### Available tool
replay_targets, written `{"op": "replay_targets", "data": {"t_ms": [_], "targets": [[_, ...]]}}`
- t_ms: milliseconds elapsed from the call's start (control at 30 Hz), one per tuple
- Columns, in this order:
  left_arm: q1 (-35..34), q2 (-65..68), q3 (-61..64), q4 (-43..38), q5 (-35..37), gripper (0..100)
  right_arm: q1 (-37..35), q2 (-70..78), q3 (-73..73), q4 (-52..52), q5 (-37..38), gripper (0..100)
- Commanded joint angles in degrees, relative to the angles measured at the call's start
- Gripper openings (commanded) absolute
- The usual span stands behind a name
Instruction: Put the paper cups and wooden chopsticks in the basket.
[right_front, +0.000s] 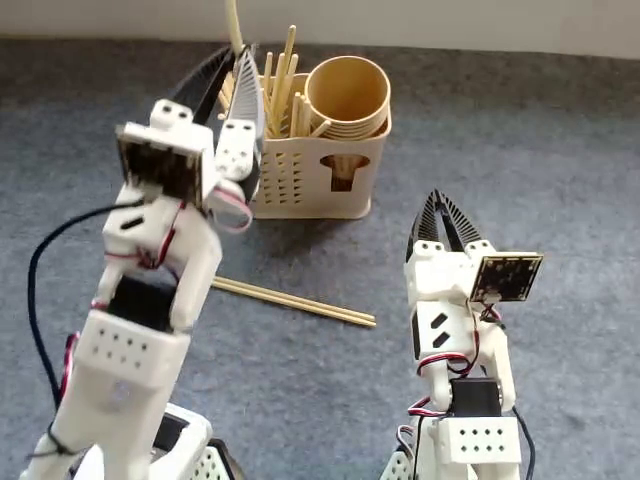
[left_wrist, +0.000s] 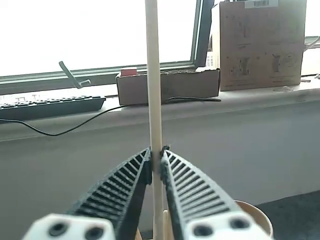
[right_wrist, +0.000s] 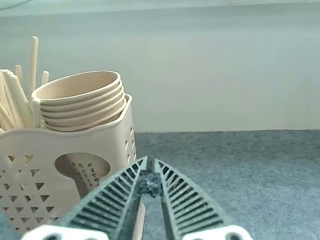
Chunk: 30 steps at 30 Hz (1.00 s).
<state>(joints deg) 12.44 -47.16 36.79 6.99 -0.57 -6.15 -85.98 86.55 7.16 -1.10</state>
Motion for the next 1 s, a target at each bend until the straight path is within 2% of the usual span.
{"op": "replay_targets", "data": {"t_ms": [0,333,533,633,767,900,967], "targets": [[-0.4,10.4,-11.3,-1.1,0.6,1,-0.6,-0.7,-0.5,-0.4,0.7,0.9],[-3.4,26.4,-20.5,-0.9,0.7,1,-0.3,-0.7,-0.6,-0.5,0.7,0.9],[-3.3,27.3,-20.6,3.7,0.7,2,-0.3,-0.7,-0.6,-0.5,0.7,0.9],[-3.1,27.3,-20.6,3.9,0.7,5,-0.3,-0.7,-0.6,-0.5,0.7,0.9],[-3.0,27.3,-20.2,4.3,0.7,5,-0.3,-0.7,-0.6,-0.5,0.7,0.9],[-3.0,27.1,-20.7,9.8,0.7,6,-0.3,-0.7,-0.6,-0.5,0.7,0.9],[-3.0,27.1,-20.7,11.9,0.7,10,-0.3,-0.7,-0.6,-0.5,0.7,0.9]]}}
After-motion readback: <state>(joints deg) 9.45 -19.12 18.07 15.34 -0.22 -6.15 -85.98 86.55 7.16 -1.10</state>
